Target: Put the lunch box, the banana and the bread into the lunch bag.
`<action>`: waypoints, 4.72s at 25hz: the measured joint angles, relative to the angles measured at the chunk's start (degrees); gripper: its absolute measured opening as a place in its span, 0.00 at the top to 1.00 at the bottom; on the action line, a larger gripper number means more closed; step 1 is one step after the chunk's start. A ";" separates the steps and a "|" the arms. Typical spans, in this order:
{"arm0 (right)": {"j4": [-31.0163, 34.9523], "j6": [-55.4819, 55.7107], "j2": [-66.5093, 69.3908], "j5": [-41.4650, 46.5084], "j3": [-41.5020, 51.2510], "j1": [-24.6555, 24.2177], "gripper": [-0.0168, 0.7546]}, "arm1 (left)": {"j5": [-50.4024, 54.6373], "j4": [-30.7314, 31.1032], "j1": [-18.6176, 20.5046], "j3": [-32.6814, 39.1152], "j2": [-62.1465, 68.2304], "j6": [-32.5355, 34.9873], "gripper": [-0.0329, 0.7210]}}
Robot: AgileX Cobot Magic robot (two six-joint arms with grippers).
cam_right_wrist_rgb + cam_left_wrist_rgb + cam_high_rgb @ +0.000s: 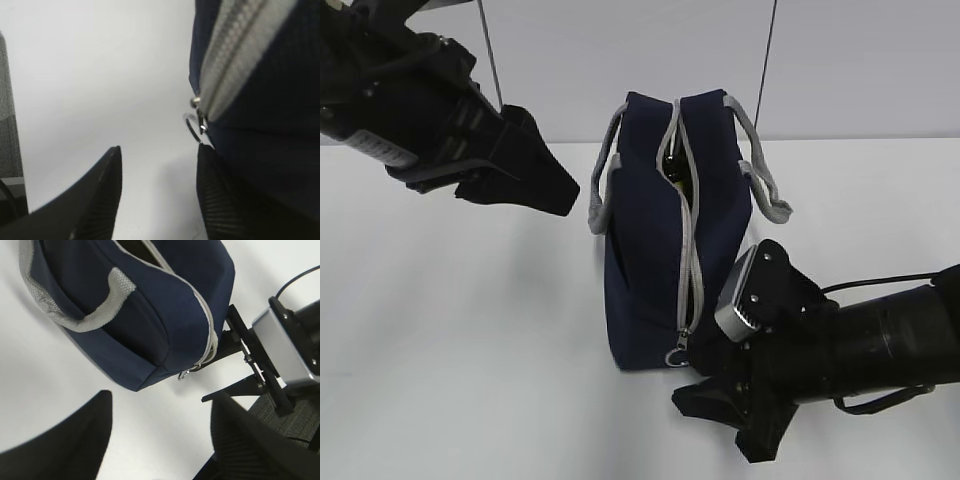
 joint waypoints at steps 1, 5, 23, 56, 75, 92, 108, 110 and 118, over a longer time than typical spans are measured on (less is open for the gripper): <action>0.00 0.00 0.00 0.00 -0.38 0.00 0.51 | 0.00 0.00 0.00 0.00 0.00 0.00 0.38; 0.00 0.00 0.00 -2.04 -1.42 0.00 0.51 | 0.00 0.00 0.00 0.00 0.00 0.00 0.38; 0.00 -0.13 0.00 -2.51 -1.53 0.00 0.51 | 0.00 0.06 0.00 0.00 0.00 0.00 0.38; 0.00 -0.13 4.49 -2.74 -4.03 0.00 0.66 | 0.00 0.18 0.00 0.00 0.00 0.00 0.44; 0.00 4.06 4.49 -2.70 -4.12 0.00 0.67 | 0.00 0.23 0.00 0.00 0.00 0.00 0.44; 0.00 4.95 3.52 -2.70 -4.12 0.00 0.67 | 0.04 0.46 0.00 0.00 0.00 0.00 0.44; 0.00 6.96 2.67 -3.08 -4.12 0.00 1.00 | 0.04 1.03 0.00 0.00 0.00 0.00 0.45; 0.00 8.18 1.70 -4.52 -4.12 0.00 1.00 | 0.25 1.03 0.00 0.00 0.00 0.00 0.45; -8.24 21.06 -1.08 -7.43 -4.12 0.00 1.00 | 0.70 1.03 0.00 0.00 0.00 0.00 0.45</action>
